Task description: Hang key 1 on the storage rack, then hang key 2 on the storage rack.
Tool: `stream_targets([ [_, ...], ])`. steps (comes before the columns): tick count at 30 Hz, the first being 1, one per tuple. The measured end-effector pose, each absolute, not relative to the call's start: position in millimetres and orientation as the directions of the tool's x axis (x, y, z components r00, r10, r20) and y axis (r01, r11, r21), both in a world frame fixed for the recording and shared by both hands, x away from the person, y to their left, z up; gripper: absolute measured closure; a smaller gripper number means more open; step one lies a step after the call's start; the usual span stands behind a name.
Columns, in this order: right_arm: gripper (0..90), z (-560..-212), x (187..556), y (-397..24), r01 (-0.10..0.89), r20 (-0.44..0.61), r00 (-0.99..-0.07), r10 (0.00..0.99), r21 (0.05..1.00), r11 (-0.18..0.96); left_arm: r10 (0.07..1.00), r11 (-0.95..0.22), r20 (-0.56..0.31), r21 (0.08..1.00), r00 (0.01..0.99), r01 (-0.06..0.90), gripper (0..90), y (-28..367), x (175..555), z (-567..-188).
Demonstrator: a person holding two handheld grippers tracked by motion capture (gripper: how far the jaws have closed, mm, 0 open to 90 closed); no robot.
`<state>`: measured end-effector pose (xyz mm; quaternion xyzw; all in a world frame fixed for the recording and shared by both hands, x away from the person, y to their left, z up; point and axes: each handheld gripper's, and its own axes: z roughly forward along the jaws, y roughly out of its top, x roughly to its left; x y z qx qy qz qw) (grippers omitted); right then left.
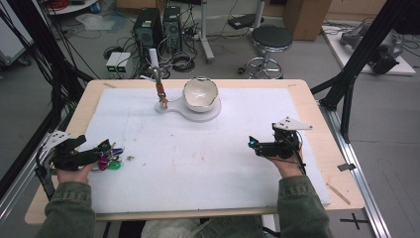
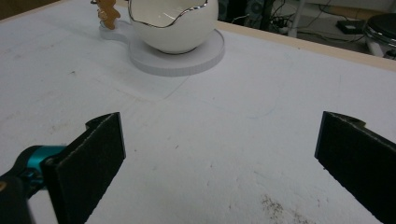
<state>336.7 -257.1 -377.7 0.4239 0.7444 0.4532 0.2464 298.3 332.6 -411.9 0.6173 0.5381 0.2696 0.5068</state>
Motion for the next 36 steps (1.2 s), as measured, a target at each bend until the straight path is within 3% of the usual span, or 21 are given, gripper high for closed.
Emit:
stream_targets([
  [22, 0.8, -404.2, 320.3, -282.6, 0.401, 0.043, -0.431, 0.901, 0.904, 0.149, 0.932, 0.079, -0.219, 0.901, 0.289, 0.427, 1.7, 331.1, 299.5, -413.4],
  [36, 0.8, -404.9, 314.0, -292.4, 0.344, 0.017, -0.391, 0.92, 0.93, 0.129, 0.94, 0.037, -0.188, 0.886, 0.286, 0.462, 1.7, 328.8, 299.6, -413.9],
])
